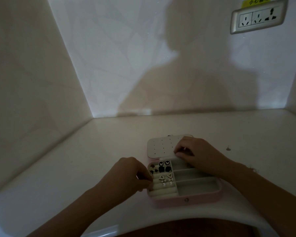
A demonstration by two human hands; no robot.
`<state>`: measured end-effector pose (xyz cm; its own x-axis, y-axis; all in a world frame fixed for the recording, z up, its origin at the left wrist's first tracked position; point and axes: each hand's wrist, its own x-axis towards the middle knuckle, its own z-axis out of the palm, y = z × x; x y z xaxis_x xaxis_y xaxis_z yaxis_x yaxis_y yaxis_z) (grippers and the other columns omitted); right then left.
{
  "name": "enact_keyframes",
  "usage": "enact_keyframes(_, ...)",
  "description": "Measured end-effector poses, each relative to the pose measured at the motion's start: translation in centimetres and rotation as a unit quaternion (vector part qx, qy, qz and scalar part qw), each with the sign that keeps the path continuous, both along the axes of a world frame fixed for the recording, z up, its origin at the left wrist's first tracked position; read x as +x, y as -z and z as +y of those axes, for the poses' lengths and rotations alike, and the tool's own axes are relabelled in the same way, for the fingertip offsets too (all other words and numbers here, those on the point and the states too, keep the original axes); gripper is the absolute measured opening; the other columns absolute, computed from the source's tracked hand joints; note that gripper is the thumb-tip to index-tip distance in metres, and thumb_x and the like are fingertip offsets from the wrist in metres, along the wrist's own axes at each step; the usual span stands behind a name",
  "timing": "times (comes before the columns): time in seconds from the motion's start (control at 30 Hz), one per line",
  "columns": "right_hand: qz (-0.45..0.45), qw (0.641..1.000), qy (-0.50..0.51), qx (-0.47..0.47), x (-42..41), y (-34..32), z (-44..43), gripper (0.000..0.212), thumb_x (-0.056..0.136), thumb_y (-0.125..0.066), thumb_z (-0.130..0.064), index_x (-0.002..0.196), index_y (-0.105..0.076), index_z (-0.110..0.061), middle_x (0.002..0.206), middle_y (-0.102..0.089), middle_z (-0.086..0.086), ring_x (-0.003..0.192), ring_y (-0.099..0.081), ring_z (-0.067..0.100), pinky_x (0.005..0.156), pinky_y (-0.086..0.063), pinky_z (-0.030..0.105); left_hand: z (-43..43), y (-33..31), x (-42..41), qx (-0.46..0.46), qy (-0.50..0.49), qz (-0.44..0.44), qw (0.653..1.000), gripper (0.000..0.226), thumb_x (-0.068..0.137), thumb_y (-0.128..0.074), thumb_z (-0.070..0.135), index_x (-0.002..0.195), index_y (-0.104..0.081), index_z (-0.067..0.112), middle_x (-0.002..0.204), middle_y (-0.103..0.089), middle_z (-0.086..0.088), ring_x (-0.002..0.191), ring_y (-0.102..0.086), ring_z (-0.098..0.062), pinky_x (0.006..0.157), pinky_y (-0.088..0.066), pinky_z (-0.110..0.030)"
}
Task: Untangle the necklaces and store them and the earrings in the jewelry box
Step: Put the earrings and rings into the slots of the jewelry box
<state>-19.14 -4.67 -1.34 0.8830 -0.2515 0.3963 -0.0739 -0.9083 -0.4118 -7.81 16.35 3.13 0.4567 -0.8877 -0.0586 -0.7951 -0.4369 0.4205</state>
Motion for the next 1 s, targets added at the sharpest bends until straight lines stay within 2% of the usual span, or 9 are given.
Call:
enact_keyframes(0.17,0.006,1.000,0.002,0.006,0.0,0.1,0.0,0.009,0.091,-0.058,-0.025,0.094,-0.065,-0.023,0.086,-0.051,-0.022,0.082,-0.051,-0.005,0.080,-0.045,0.016,-0.7,-0.3,0.0,0.022,-0.021,-0.030,0.999,0.015,0.077,-0.074,0.030,0.087,-0.072,0.020,0.067,-0.063,0.011,0.056,-0.056,0.004,0.057,-0.043,-0.006)
enact_keyframes(0.27,0.006,1.000,0.005,0.007,0.0,0.0,0.1,0.009,0.091,-0.058,-0.024,0.095,-0.066,-0.021,0.087,-0.051,-0.020,0.081,-0.051,-0.004,0.079,-0.044,0.014,-1.0,-0.2,0.1,0.025,-0.011,-0.062,0.998,0.017,0.075,-0.075,0.031,0.089,-0.074,0.022,0.079,-0.069,0.010,0.066,-0.058,0.001,0.062,-0.042,-0.007)
enact_keyframes(0.43,0.022,1.000,0.003,0.012,-0.3,-0.5,0.3,0.010,0.090,-0.059,-0.023,0.097,-0.066,-0.021,0.090,-0.054,-0.017,0.085,-0.054,0.000,0.080,-0.046,0.016,-1.1,-0.9,1.1,0.046,0.011,0.002,0.999,0.017,0.084,-0.067,0.029,0.090,-0.073,0.014,0.065,-0.064,0.010,0.052,-0.057,0.002,0.051,-0.044,-0.007)
enact_keyframes(0.53,0.050,0.998,0.002,0.039,-0.5,-1.3,0.0,0.013,0.090,-0.061,-0.025,0.101,-0.066,-0.024,0.099,-0.060,-0.011,0.092,-0.056,0.001,0.084,-0.048,0.019,-1.6,-1.8,2.3,0.008,0.006,0.026,1.000,0.015,0.086,-0.064,0.029,0.086,-0.071,0.016,0.072,-0.069,0.005,0.055,-0.061,0.000,0.053,-0.047,-0.011)
enact_keyframes(0.6,0.076,0.996,-0.001,0.054,-1.1,-2.1,-0.4,0.015,0.090,-0.060,-0.027,0.105,-0.065,-0.026,0.104,-0.062,-0.012,0.093,-0.058,-0.002,0.083,-0.048,0.016,-2.1,-2.4,2.7,-0.042,0.002,0.048,0.998,0.010,0.086,-0.063,0.026,0.082,-0.069,0.019,0.071,-0.068,0.007,0.053,-0.061,0.002,0.052,-0.047,-0.010)
enact_keyframes(0.73,0.133,0.991,0.017,0.020,-3.4,-4.6,-2.3,0.019,0.094,-0.055,-0.021,0.110,-0.062,-0.027,0.106,-0.061,-0.016,0.091,-0.056,-0.007,0.080,-0.045,0.008,-3.8,-3.2,2.2,-0.118,0.027,0.072,0.990,0.002,0.087,-0.062,0.020,0.086,-0.063,0.021,0.077,-0.068,0.004,0.056,-0.062,0.001,0.052,-0.047,-0.012)
enact_keyframes(0.8,0.174,0.983,0.040,0.031,-5.3,-5.7,-3.9,0.022,0.093,-0.055,-0.016,0.109,-0.061,-0.031,0.106,-0.059,-0.020,0.092,-0.057,-0.006,0.081,-0.047,0.012,-5.0,-3.2,1.6,-0.125,0.047,0.073,0.988,0.006,0.086,-0.064,0.023,0.089,-0.059,0.026,0.084,-0.068,0.005,0.065,-0.064,-0.001,0.057,-0.050,-0.012)
enact_keyframes(0.87,0.225,0.970,0.061,0.062,-7.2,-6.1,-5.7,0.027,0.090,-0.059,-0.013,0.110,-0.060,-0.031,0.108,-0.059,-0.017,0.095,-0.059,-0.002,0.084,-0.051,0.021,-6.2,-2.9,1.0,-0.114,0.079,0.052,0.989,0.012,0.085,-0.065,0.026,0.093,-0.056,0.031,0.093,-0.065,0.010,0.080,-0.063,0.000,0.070,-0.052,-0.015)
enact_keyframes(1.0,0.293,0.946,0.092,0.104,-9.8,-5.5,-8.6,0.034,0.085,-0.066,-0.010,0.113,-0.060,-0.029,0.107,-0.060,-0.013,0.096,-0.060,0.003,0.082,-0.051,0.021,-9.0,-2.1,-0.6,-0.068,0.158,0.019,0.985,0.019,0.085,-0.064,0.031,0.103,-0.057,0.035,0.109,-0.056,0.019,0.102,-0.052,0.003,0.091,-0.045,-0.017)
